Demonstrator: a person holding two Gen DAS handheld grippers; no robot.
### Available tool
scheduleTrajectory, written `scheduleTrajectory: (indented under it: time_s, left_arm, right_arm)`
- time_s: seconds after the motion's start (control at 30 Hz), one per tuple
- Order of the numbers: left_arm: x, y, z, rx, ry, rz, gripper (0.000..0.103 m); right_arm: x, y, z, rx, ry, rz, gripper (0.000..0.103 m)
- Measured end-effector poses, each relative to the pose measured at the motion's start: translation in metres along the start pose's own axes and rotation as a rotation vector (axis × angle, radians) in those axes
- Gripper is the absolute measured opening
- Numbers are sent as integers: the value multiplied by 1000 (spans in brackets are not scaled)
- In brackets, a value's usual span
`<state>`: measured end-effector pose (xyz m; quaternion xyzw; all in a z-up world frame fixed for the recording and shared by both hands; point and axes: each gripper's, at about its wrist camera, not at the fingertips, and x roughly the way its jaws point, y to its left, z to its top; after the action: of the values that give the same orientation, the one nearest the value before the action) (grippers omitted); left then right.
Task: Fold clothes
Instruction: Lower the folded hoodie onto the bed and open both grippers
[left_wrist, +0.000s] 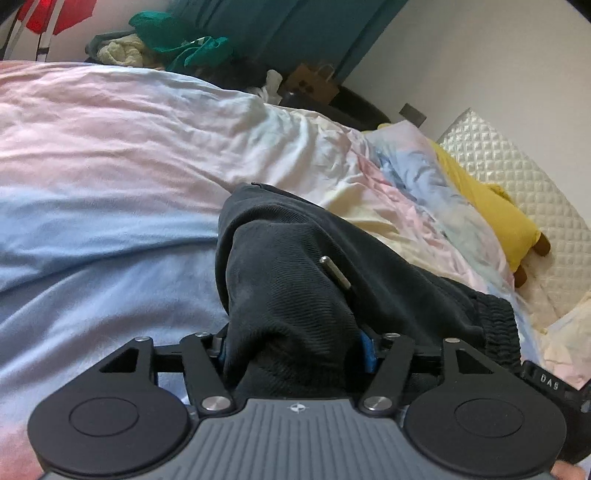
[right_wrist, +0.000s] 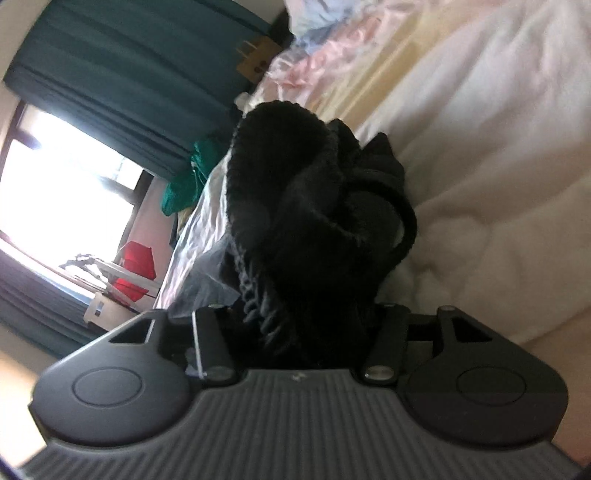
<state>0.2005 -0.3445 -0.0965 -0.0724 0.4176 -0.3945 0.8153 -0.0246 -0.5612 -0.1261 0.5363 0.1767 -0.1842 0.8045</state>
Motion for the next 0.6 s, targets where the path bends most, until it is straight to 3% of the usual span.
scheduleTrajectory:
  time_s: [0.17,0.37,0.6]
  left_arm:
    - [-36,-21,8,54,10,68,76]
    - [-106,-49,8,148,-45,74,80]
    - [-199,-97,2,229,-135,58,90]
  right_arm:
    - [-20,19,9,-41,40,-111,64]
    - [-83,51,7,-159,-31,-199,64]
    - [-162,107,-11,-332,-112,-178,64]
